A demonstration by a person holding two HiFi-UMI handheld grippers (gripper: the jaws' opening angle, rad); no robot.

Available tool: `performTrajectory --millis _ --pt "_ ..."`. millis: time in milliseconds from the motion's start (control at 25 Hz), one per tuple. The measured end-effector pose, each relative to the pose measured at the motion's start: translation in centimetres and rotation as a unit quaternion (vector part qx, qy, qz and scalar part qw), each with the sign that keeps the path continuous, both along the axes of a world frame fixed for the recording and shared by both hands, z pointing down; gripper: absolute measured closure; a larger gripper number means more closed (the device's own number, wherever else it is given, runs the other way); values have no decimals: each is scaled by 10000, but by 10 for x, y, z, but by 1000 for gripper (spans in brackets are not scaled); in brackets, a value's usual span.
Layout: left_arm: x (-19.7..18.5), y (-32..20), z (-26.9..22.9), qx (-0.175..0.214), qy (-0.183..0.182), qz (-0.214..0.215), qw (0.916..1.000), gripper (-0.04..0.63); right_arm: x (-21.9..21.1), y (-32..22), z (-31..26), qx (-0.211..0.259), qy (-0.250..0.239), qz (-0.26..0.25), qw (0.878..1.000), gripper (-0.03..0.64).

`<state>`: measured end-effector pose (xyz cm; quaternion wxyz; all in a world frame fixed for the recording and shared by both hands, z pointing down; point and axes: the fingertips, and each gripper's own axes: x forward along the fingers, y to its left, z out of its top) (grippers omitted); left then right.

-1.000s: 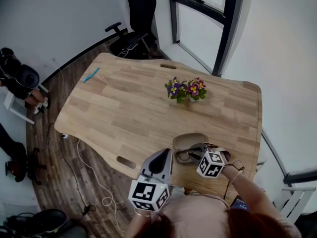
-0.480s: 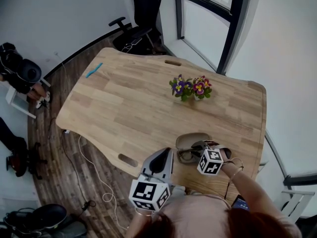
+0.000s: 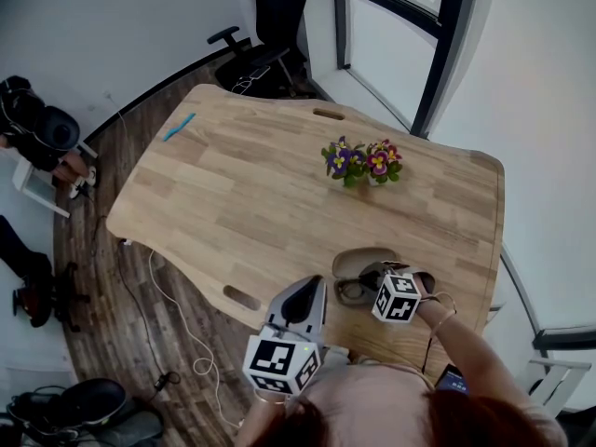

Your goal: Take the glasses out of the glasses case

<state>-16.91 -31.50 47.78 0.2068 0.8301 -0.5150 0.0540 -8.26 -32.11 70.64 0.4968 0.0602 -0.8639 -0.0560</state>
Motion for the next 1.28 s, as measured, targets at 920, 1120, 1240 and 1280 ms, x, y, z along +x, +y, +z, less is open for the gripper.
performTrajectory --millis 920,1120,1240,1280 --pt "6 13 -13 150 -25 -53 9999 595 7 -1 -36 397 -447 319 9977 604" --pt "7 16 -18 212 -15 -56 9998 595 9 -4 -52 462 -737 642 9941 603" --pt "9 18 -22 243 -17 -48 9997 595 11 -5 -62 471 -920 878 9908 604" --pt "9 19 -23 252 -16 -48 9997 595 12 -5 -66 469 -985 946 9895 603"
